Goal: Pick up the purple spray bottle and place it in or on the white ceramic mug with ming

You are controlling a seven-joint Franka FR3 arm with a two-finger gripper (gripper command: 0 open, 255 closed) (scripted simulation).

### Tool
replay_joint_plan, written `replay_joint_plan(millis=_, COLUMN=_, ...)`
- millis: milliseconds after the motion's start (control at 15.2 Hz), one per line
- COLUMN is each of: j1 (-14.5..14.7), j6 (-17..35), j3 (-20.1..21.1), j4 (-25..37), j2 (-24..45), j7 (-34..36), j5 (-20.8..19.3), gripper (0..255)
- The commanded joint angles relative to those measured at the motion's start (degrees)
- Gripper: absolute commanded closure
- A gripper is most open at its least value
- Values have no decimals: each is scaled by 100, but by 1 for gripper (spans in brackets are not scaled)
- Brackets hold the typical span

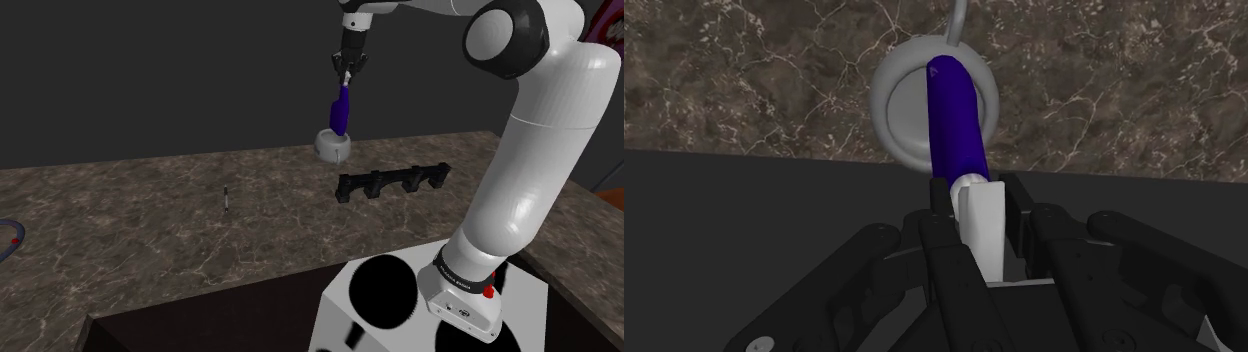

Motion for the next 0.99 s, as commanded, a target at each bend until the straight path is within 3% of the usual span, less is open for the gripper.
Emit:
replay_joint_plan(millis=0, j1=3, j6=159, j3=2, j4=-155, j2=-1, j7=-3, j5=1, gripper=255)
replay_joint_plan(millis=264, j1=11, j6=475, j3=6, j4=-479, j2=-8, j7=-4, j5=1, gripper=255)
replay_joint_plan(millis=792, j1=11, j6=475, j3=6, j4=-479, j2=-8, j7=-4, j5=1, gripper=255)
replay_joint_plan(millis=858, j1=12, j6=476, j3=6, j4=-481, j2=-9, j7=-3, j5=1, gripper=0)
replay_joint_plan(millis=924, j1=11, j6=476, j3=6, j4=-481, j2=-9, j7=-5, j5=1, gripper=0)
